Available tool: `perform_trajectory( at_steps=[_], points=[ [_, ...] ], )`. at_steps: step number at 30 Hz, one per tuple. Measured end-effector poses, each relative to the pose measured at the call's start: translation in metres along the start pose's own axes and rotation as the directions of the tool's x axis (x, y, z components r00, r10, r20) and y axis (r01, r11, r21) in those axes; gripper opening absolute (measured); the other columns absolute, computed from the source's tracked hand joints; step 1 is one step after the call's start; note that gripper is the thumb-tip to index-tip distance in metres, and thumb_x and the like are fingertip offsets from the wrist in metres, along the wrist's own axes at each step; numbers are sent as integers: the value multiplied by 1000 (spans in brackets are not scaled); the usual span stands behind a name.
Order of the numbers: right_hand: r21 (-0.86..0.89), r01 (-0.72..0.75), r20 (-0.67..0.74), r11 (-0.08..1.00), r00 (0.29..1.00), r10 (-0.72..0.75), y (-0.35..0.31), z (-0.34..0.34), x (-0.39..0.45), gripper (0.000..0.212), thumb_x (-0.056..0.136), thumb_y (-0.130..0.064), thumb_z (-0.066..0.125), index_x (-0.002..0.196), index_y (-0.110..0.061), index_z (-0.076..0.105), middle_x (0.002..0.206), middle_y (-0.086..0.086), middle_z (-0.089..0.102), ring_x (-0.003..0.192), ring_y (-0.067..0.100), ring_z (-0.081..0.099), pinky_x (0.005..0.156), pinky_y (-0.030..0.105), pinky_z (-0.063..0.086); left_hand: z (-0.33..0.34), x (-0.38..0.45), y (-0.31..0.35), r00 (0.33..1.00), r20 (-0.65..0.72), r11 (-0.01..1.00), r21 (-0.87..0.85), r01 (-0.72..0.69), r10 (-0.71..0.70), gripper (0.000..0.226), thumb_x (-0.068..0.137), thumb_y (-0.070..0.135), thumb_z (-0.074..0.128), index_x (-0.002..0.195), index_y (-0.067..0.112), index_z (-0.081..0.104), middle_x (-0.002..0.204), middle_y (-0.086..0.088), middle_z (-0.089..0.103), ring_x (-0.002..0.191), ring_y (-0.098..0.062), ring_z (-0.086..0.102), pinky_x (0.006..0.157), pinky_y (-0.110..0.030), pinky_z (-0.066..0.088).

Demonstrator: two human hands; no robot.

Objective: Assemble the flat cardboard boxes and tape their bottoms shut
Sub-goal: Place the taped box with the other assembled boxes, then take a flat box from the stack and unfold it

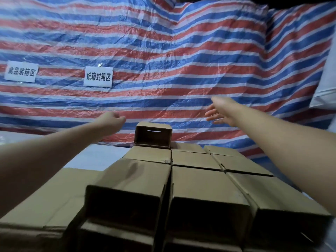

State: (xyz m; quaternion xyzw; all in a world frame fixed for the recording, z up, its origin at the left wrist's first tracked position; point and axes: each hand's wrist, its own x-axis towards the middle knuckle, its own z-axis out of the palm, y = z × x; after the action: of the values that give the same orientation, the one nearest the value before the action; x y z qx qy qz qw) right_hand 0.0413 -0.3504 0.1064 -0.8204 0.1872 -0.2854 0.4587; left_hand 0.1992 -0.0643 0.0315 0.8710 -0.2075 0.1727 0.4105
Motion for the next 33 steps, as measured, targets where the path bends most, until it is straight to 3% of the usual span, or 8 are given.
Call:
perform_trajectory(
  at_steps=[3,7,13,20,23,26,29,33],
  points=[
    [170,40,-145,985,989,-16,-2,-13,-54,38,105,-21,32,88,-3,60,65,9,64,59,20,62,71,33,53,-15,-59,13,1000,-20,999,31,-7,8,36,101,30,43,88,2,63,78,-12,58,68,-21,51,57,-28,37],
    [241,95,-220,966,975,-41,2,-32,-117,34,101,-17,36,76,-9,56,64,7,60,55,20,61,62,31,53,-41,-124,26,994,-44,994,35,-102,103,38,100,29,43,86,-1,62,67,-8,53,57,-18,43,51,-27,31],
    [223,156,-247,962,964,-99,3,-53,-169,34,101,-19,39,73,-10,56,62,6,59,52,18,61,53,28,49,-69,-175,22,979,-70,978,103,-182,190,33,98,26,46,83,1,63,73,-15,60,61,-20,48,54,-30,35],
    [205,129,-201,970,976,-88,21,-36,-195,34,102,-25,41,76,-11,57,59,3,58,51,17,60,53,25,48,-54,-186,-26,974,-81,962,191,-195,213,32,98,29,47,76,10,60,71,-9,62,65,-24,56,56,-30,40],
    [178,95,-163,980,985,-66,30,-20,-199,37,102,-25,40,74,-10,58,55,3,57,49,17,60,52,25,49,-44,-187,-60,986,12,919,360,-162,169,22,96,26,48,104,14,65,108,-8,68,95,-24,60,79,-37,47],
    [152,73,-121,986,991,-55,38,-3,-201,34,99,-22,41,72,-10,58,55,3,58,49,18,62,50,25,49,-40,-190,-95,962,271,804,569,-173,15,58,98,43,41,150,17,36,156,-5,36,142,-23,34,116,-40,29],
    [123,54,-79,991,996,-45,44,16,-202,36,99,-23,42,72,-10,60,56,3,60,49,18,63,54,27,50,-29,-198,-130,914,389,710,676,-199,-113,75,97,65,24,158,24,7,165,-5,2,152,-22,4,121,-43,8],
    [62,60,6,996,998,-61,50,40,-208,36,99,-24,41,72,-10,60,57,3,61,53,19,65,58,29,50,-14,-214,-160,903,383,680,717,-156,-196,82,91,75,16,157,29,2,165,-9,2,152,-26,3,121,-49,7]
  ],
)
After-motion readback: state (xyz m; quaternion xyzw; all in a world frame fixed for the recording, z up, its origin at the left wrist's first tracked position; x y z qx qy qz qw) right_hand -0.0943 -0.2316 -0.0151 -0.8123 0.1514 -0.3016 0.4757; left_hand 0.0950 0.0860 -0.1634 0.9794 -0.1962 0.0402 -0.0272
